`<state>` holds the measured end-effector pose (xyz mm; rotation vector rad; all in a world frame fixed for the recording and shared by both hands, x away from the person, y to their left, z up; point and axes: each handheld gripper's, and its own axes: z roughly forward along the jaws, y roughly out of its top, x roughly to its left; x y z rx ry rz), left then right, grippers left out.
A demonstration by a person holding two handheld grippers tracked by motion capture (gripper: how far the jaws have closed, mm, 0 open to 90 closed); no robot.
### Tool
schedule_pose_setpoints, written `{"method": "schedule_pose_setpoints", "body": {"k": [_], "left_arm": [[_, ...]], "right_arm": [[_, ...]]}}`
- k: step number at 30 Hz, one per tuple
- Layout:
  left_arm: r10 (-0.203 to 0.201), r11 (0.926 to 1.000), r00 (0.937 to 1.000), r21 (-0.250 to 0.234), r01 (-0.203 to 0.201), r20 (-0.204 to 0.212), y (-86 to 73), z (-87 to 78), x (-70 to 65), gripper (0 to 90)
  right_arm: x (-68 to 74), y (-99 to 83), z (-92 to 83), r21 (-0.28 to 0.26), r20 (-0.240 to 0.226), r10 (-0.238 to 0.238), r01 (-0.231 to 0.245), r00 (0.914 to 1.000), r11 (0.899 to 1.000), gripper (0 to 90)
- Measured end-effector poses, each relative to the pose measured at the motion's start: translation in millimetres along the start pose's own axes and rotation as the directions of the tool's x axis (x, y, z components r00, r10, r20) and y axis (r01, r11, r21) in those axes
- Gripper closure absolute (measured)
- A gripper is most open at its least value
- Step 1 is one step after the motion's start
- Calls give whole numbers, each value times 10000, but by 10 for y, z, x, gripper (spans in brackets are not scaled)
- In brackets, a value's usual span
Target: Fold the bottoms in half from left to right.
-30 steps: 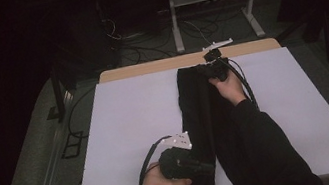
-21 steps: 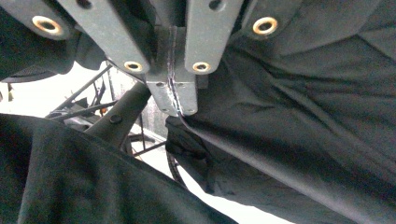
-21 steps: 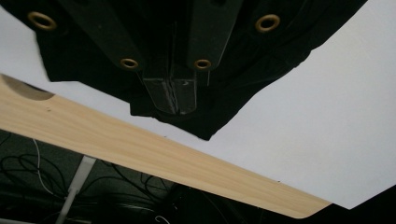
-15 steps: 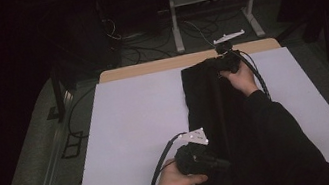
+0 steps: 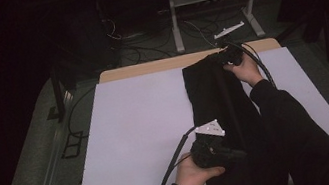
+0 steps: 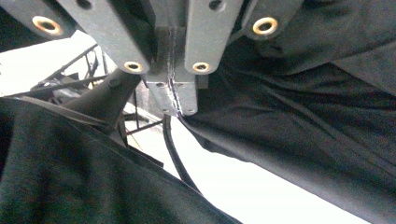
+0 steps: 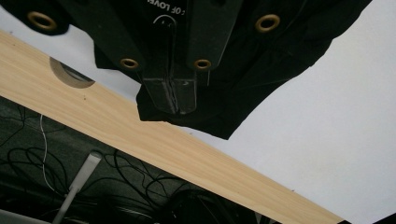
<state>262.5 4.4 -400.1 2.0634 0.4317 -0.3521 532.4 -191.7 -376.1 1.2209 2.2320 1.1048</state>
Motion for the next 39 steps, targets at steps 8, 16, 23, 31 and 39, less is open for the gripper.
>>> {"method": "schedule_pose_setpoints", "body": {"k": [8,16,23,31,39], "left_arm": [[-505,9987,9985,84,507,-204,64,204,40,889],[-655,9971,9975,375,664,-253,121,411,9,889],[-673,9944,9963,775,712,-526,163,562,-29,889],[-970,9903,9940,945,1015,-504,236,752,40,889],[-1231,9859,9911,1082,1280,-506,265,921,118,889]], "right_arm": [[-53,-38,77,164,115,-710,708,9974,9974,873],[-79,-65,55,266,32,-780,779,9969,9966,873],[-91,-85,37,360,11,-714,713,9974,9968,873],[-185,-165,77,379,43,-509,507,9987,9980,873],[-284,-260,189,424,208,-473,464,9987,9980,873]]}}
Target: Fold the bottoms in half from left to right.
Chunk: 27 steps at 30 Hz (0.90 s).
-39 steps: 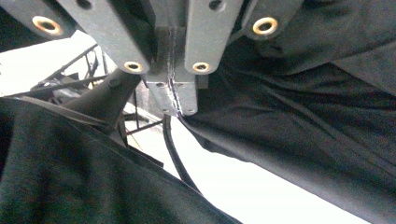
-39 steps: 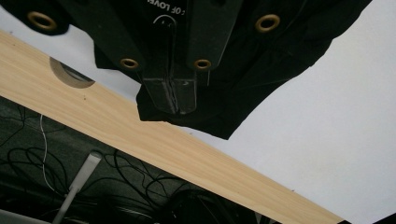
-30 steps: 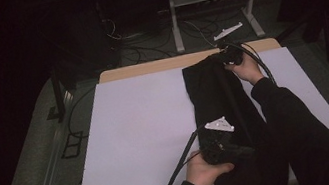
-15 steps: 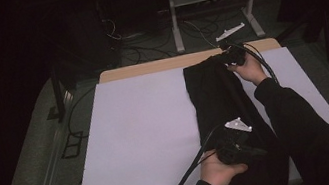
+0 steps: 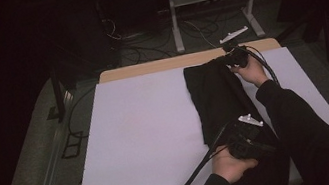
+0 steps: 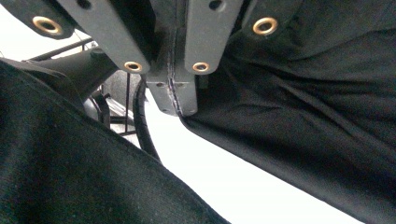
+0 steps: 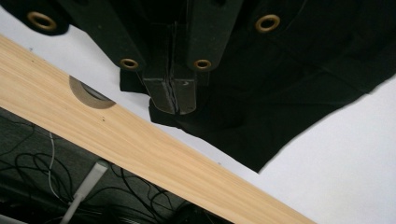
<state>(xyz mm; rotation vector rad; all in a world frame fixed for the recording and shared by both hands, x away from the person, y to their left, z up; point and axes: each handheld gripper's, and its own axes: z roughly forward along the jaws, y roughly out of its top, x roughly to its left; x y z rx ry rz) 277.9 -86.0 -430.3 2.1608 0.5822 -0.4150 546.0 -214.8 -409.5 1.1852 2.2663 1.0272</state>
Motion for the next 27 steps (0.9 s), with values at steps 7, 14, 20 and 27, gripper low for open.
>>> {"method": "schedule_pose_setpoints", "body": {"k": [7,14,20,27], "left_arm": [[-244,9997,9996,-30,244,127,-2,94,42,889],[-342,9994,9992,53,341,184,3,168,51,888],[-391,9991,9990,176,387,200,15,244,67,888],[-423,9989,9989,229,419,218,27,317,85,888]], "right_arm": [[-54,-110,86,41,18,145,-145,9999,9999,873],[-118,-211,99,85,75,264,-265,9996,9996,873],[-172,-246,75,53,127,303,-304,9995,9995,872],[-238,-327,93,12,91,471,-471,9988,9989,872]]}}
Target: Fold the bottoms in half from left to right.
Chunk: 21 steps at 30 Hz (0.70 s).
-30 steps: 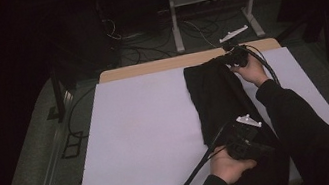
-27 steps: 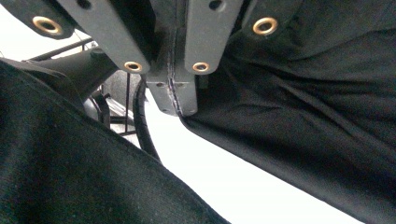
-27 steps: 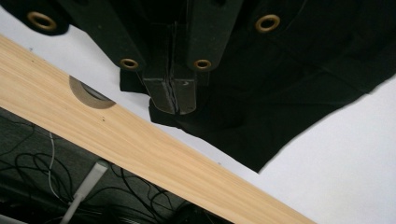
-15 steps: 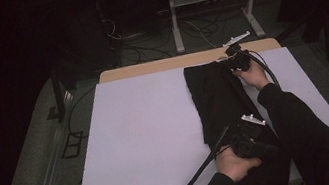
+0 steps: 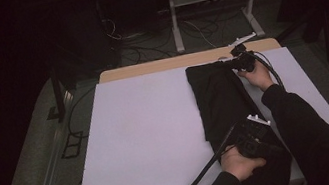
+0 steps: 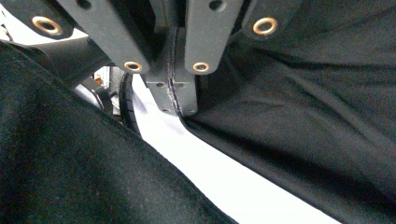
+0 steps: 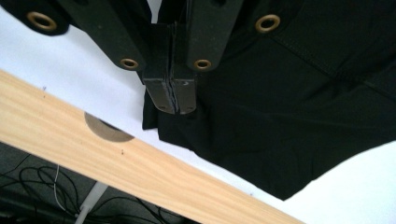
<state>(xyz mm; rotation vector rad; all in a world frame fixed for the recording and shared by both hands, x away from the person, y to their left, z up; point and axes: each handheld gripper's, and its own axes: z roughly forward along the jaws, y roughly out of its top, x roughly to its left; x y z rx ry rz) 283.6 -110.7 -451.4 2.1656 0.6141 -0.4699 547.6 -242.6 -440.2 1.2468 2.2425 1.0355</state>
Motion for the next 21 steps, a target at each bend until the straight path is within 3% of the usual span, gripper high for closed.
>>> {"method": "schedule_pose_setpoints", "body": {"k": [5,6,8,9,15,17,21], "left_arm": [[-103,9999,9999,-127,104,128,1,46,18,882],[-32,9997,9998,-251,38,221,3,50,19,863],[-20,9983,9990,-580,45,444,7,49,19,734],[19,9977,9980,-683,24,625,9,40,22,723],[260,9897,9979,-1418,-173,593,-4,-87,-5,457],[460,9856,9984,-1643,-400,330,-11,-152,-28,368],[731,9729,9969,-2179,-775,-280,-29,-320,-50,285]], "right_arm": [[-36,-47,-3,-63,-80,115,-116,9999,9999,870],[-42,-49,-10,-79,-131,201,-202,9997,9998,868],[-54,-50,-35,-115,-224,336,-339,9992,9994,860],[-60,-53,-50,-110,-393,460,-465,9982,9989,835],[-109,-80,-204,-172,-640,1285,-1299,9896,9914,567],[-137,-90,-286,-342,-703,1574,-1601,9850,9865,447],[-159,-112,-438,-527,-854,1883,-1932,9784,9797,310]]}}
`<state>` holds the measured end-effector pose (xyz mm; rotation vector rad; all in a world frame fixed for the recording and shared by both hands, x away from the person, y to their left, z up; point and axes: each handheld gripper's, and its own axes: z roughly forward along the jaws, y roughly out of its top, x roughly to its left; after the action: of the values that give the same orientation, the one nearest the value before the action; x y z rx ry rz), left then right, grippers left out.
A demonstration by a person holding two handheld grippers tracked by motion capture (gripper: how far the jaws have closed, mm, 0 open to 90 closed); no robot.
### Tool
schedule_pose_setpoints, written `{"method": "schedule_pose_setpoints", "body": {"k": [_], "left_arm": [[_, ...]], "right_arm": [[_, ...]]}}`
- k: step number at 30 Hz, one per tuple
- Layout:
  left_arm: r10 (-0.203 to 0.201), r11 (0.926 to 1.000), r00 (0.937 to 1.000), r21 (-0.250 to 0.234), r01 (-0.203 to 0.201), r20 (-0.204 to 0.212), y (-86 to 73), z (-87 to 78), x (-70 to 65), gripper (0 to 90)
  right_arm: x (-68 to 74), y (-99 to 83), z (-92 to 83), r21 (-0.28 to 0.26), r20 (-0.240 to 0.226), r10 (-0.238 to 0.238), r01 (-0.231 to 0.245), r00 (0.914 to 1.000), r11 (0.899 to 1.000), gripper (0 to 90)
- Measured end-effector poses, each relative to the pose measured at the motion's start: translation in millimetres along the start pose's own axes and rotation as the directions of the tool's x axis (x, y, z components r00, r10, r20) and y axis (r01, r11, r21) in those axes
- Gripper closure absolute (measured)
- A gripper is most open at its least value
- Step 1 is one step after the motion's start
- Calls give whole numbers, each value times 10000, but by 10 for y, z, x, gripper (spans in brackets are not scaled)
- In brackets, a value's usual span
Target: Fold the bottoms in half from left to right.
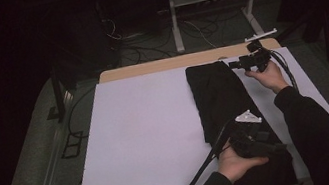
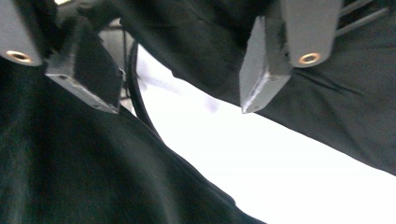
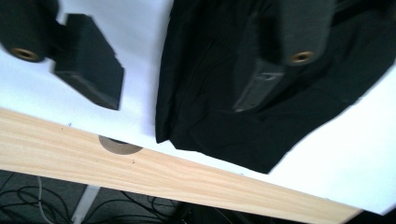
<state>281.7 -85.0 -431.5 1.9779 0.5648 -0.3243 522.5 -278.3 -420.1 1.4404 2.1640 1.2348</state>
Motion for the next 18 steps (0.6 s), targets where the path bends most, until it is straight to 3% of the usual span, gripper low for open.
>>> {"method": "schedule_pose_setpoints", "body": {"k": [2,4,7,10,13,18], "left_arm": [[-1,9996,10000,-265,-1,-83,20,-85,20,266],[87,9989,9999,-458,-91,-89,29,-152,38,215],[128,9974,9994,-708,-150,-313,45,-262,69,199],[245,9956,9989,-893,-280,-398,47,-352,89,162],[633,9935,9947,-895,-706,-815,51,-435,101,105],[864,9903,9870,-966,-1000,-1355,92,-553,171,28]], "right_arm": [[5,-8,-82,4,-145,98,-98,9998,10000,258],[22,-23,-152,81,-176,50,-48,9998,10000,148],[57,-55,-239,175,-143,-58,60,9999,9998,117],[72,-87,-307,34,-215,-31,32,9998,10000,11],[76,-114,-355,-124,-337,46,-50,9994,9999,0],[79,-148,-373,-119,-394,16,-21,9992,9999,0]]}}
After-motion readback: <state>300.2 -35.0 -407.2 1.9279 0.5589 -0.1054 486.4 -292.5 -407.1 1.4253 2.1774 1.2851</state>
